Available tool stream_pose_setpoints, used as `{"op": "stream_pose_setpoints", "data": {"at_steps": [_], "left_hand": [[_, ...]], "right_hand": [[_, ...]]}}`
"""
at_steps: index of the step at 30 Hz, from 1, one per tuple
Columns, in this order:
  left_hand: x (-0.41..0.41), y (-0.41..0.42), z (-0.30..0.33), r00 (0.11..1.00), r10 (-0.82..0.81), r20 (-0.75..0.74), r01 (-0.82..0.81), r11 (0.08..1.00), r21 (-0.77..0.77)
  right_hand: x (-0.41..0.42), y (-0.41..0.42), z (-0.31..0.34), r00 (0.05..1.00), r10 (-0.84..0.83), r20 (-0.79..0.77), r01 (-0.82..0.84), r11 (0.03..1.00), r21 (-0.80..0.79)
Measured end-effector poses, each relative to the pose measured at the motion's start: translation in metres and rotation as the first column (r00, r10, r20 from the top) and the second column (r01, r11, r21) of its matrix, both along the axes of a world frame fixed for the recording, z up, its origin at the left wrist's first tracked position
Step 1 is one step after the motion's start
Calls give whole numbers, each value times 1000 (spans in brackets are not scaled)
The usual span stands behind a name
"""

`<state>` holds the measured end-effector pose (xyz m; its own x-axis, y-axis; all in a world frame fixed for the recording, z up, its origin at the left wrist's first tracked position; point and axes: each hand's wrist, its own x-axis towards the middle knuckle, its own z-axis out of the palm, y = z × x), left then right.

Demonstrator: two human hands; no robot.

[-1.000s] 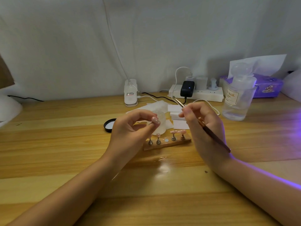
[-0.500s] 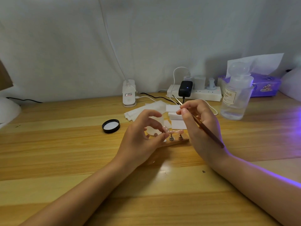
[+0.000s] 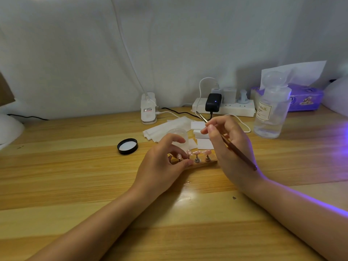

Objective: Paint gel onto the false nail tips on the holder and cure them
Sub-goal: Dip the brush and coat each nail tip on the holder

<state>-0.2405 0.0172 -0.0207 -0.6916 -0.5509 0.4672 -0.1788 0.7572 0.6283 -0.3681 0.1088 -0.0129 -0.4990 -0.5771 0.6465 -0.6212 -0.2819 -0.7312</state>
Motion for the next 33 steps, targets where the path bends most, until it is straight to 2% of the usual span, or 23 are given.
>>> {"op": "stream_pose_setpoints", "data": {"at_steps": [5, 9, 12, 17, 23, 27, 30, 33], "left_hand": [[0, -1, 0, 1000, -13, -8, 13, 999, 43], [0, -2, -1, 1000, -21, -18, 22, 998, 55], [1, -3, -2, 1000, -22, -22, 23, 999, 48], [2, -2, -2, 999, -46, 0, 46, 999, 24], [3, -2, -2, 999, -49, 11, 48, 997, 54], [3, -2, -2, 999, -49, 1, 49, 998, 49], [3, -3, -3, 998, -55, -12, 56, 998, 19], [4, -1, -3, 997, -65, -43, 63, 997, -44]], "right_hand": [[-6, 3, 2, 985, 27, -172, -20, 999, 42], [-14, 5, 2, 917, 17, -399, 26, 995, 101], [-17, 4, 1, 865, 7, -502, 76, 987, 144], [-18, 2, -3, 870, 110, -480, 31, 961, 275], [-20, -3, -10, 814, 124, -567, 15, 972, 235], [-19, -4, -11, 749, 88, -657, 14, 989, 148], [-17, -2, -10, 798, 76, -597, -12, 994, 110], [-13, 1, -7, 886, 80, -456, -40, 994, 97]]}}
